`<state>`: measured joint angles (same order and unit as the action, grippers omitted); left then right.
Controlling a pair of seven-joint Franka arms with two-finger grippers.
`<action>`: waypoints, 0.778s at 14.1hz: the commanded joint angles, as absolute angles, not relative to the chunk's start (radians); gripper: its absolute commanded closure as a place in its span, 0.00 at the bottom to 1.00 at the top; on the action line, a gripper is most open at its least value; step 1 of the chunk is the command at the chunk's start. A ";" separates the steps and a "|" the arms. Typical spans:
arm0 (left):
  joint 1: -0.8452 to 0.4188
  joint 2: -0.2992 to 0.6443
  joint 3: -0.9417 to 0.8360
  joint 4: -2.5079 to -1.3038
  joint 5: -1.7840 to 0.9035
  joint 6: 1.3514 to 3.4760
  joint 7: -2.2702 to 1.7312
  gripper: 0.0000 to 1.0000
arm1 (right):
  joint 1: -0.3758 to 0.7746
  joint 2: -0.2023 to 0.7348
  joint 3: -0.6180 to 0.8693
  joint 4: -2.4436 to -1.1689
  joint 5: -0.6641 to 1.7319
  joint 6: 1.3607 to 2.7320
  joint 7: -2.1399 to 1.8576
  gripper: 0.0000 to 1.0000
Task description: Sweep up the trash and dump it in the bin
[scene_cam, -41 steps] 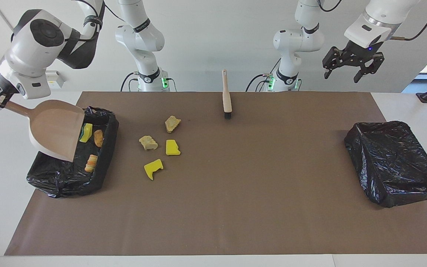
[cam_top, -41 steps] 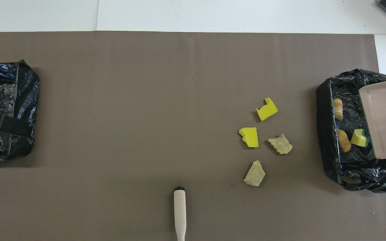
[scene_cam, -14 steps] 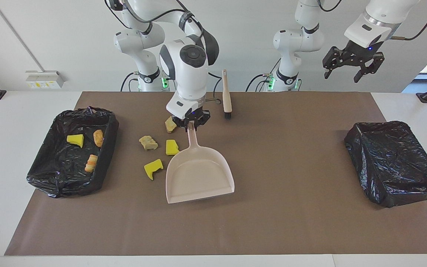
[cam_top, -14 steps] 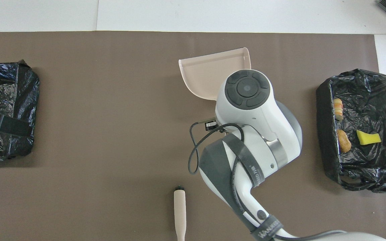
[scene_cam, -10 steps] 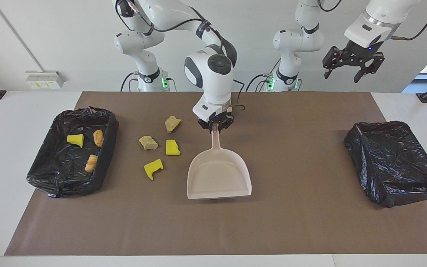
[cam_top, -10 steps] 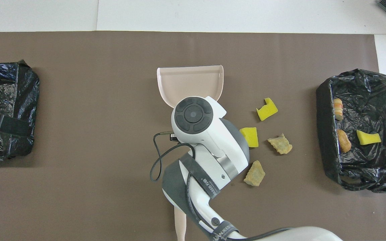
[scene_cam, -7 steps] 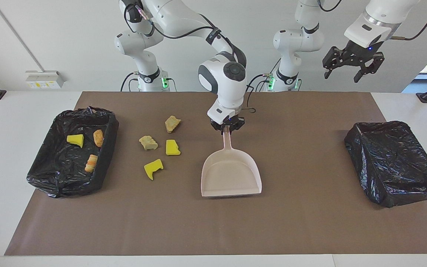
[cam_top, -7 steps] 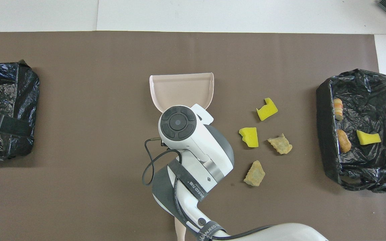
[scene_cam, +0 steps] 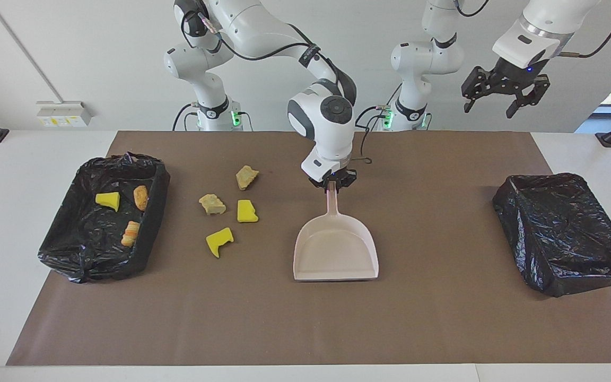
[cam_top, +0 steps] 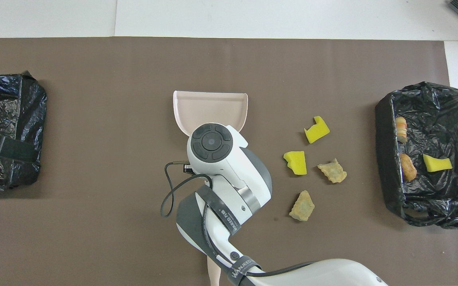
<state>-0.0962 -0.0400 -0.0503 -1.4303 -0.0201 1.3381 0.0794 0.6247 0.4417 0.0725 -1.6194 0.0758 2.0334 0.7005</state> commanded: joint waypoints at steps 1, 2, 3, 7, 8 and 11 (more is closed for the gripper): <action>-0.097 -0.061 -0.046 -1.453 -0.029 1.341 0.087 0.00 | 0.627 0.448 0.074 -1.617 0.081 2.053 0.713 1.00; -0.097 -0.061 -0.046 -1.453 -0.029 1.341 0.087 0.00 | 0.629 0.448 0.074 -1.634 0.077 2.059 0.697 1.00; -0.095 -0.061 -0.045 -1.453 -0.029 1.341 0.087 0.00 | 0.627 0.446 0.074 -1.643 0.074 2.059 0.675 1.00; -0.097 -0.061 -0.046 -1.453 -0.029 1.341 0.087 0.00 | 0.624 0.440 0.074 -1.657 0.074 2.054 0.664 0.85; -0.095 -0.061 -0.046 -1.453 -0.029 1.341 0.087 0.00 | 0.626 0.442 0.074 -1.657 0.074 2.046 0.664 0.51; -0.098 -0.064 -0.051 -1.456 -0.029 1.327 0.080 0.00 | 0.626 0.437 0.074 -1.643 0.052 2.010 0.663 0.00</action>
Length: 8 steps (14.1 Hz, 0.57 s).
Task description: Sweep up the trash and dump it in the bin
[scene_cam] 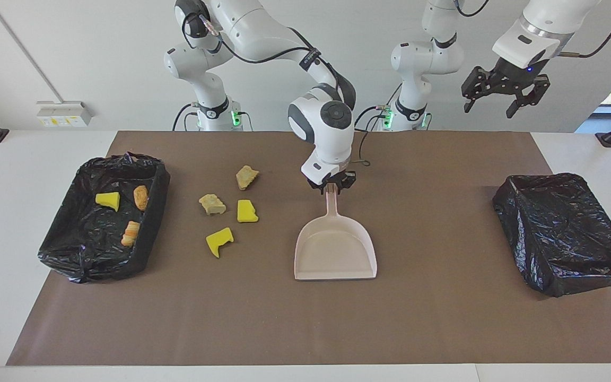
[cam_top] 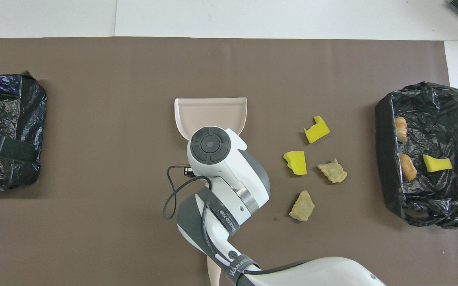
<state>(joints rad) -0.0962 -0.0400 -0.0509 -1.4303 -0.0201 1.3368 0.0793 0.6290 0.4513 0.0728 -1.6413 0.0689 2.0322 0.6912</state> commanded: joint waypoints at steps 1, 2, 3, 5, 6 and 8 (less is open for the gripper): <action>-0.097 -0.064 -0.051 -1.454 -0.029 1.328 0.080 0.00 | 0.621 0.422 0.074 -1.643 0.054 1.996 0.663 0.00; -0.097 -0.064 -0.049 -1.454 -0.029 1.328 0.077 0.00 | 0.617 0.398 0.074 -1.643 0.063 1.970 0.663 0.00; -0.098 -0.063 -0.052 -1.456 -0.029 1.336 0.075 0.00 | 0.615 0.373 0.072 -1.646 0.072 1.948 0.664 0.00; -0.101 -0.064 -0.060 -1.460 -0.034 1.356 0.048 0.00 | 0.609 0.316 0.071 -1.651 0.154 1.873 0.667 0.00; -0.103 -0.063 -0.070 -1.468 -0.037 1.373 0.029 0.00 | 0.609 0.284 0.071 -1.660 0.184 1.838 0.664 0.00; -0.103 -0.055 -0.130 -1.520 -0.037 1.455 -0.046 0.00 | 0.629 0.200 0.072 -1.728 0.199 1.786 0.675 0.00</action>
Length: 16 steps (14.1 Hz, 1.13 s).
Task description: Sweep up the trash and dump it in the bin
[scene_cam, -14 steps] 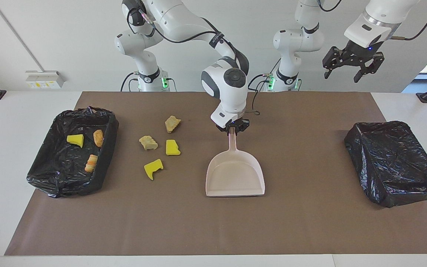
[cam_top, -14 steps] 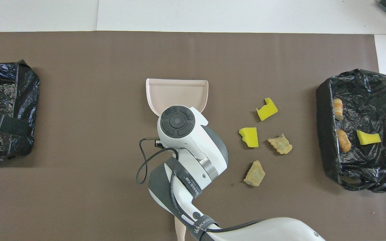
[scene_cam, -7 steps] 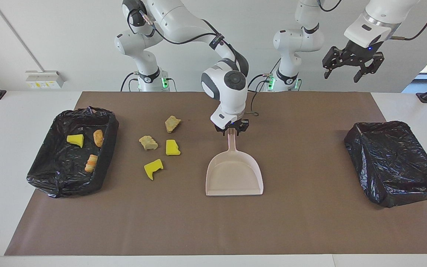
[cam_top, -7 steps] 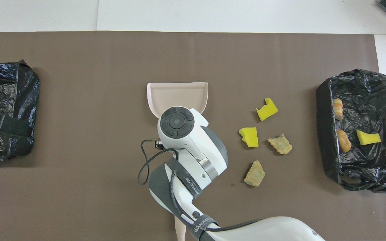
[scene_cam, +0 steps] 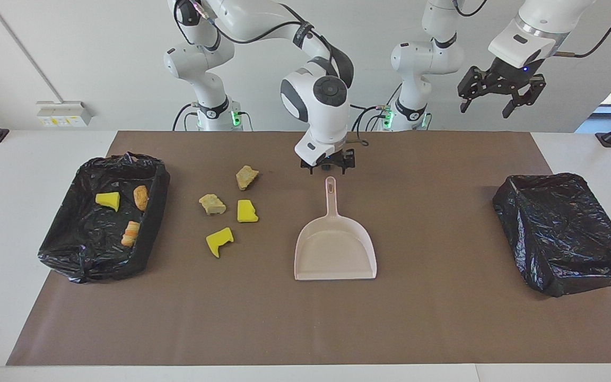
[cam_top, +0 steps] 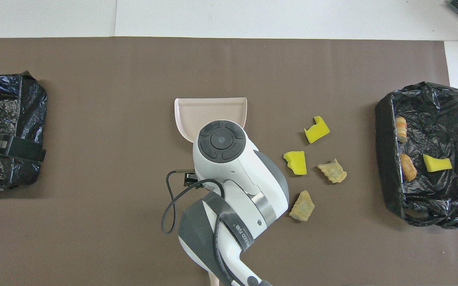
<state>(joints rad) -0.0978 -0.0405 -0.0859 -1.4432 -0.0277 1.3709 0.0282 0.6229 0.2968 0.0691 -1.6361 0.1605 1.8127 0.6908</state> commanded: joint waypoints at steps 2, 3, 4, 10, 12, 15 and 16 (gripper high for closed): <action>-0.103 -0.046 -0.199 -1.616 -0.037 1.604 -0.179 0.00 | 0.687 0.106 0.072 -1.854 0.215 1.781 0.701 0.00; -0.103 -0.041 -0.233 -1.662 -0.037 1.680 -0.240 0.00 | 0.713 0.063 0.074 -1.926 0.233 1.799 0.715 0.00; -0.103 -0.026 -0.283 -1.704 -0.037 1.747 -0.299 0.00 | 0.742 0.019 0.074 -1.995 0.254 1.833 0.727 0.00; -0.139 0.168 -0.468 -1.790 -0.017 1.994 -0.592 0.00 | 0.914 -0.170 0.074 -2.327 0.376 2.049 0.808 0.00; -0.170 0.230 -0.472 -1.824 0.035 2.104 -0.624 0.00 | 0.984 -0.163 0.074 -2.383 0.377 2.132 0.886 0.00; -0.190 0.325 -0.472 -1.824 0.147 2.187 -0.699 0.00 | 1.044 -0.167 0.074 -2.463 0.380 2.175 0.919 0.00; -0.192 0.343 -0.476 -1.827 0.170 2.216 -0.737 0.00 | 1.073 -0.164 0.074 -2.476 0.387 2.199 0.940 0.00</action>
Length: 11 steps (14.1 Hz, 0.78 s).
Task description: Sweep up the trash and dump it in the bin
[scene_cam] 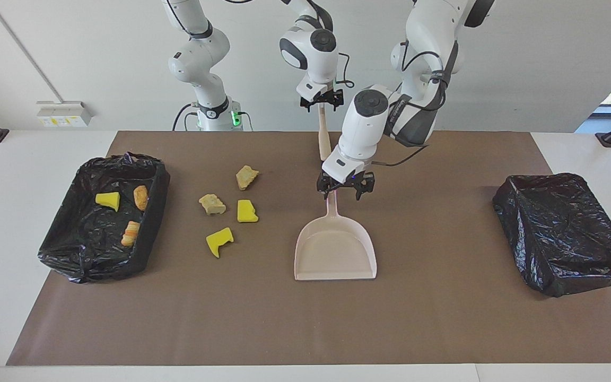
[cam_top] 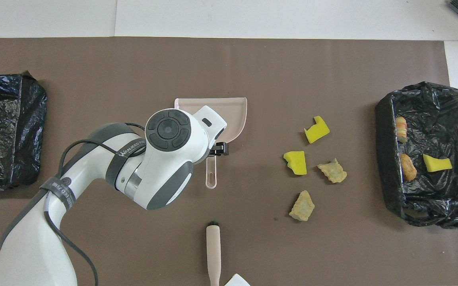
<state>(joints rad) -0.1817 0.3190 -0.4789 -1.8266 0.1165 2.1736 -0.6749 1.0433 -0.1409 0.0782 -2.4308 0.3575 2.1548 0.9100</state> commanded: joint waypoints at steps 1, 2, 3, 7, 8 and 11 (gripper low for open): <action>-0.201 0.356 -0.480 -1.825 0.176 2.218 -0.744 0.00 | 1.089 -0.163 0.074 -2.486 0.387 2.230 0.956 0.00; -0.209 0.363 -0.480 -1.828 0.190 2.218 -0.745 0.00 | 1.091 -0.161 0.074 -2.488 0.387 2.243 0.963 0.00; -0.210 0.367 -0.480 -1.830 0.198 2.218 -0.746 0.00 | 1.091 -0.160 0.074 -2.488 0.387 2.244 0.963 0.00; -0.210 0.367 -0.497 -1.841 0.198 2.214 -0.742 0.07 | 1.114 -0.158 0.074 -2.496 0.387 2.247 0.954 0.30; -0.212 0.367 -0.497 -1.841 0.199 2.215 -0.741 0.25 | 1.114 -0.158 0.074 -2.496 0.387 2.253 0.951 0.53; -0.219 0.368 -0.499 -1.842 0.201 2.215 -0.733 0.49 | 1.115 -0.152 0.072 -2.494 0.374 2.269 0.948 1.00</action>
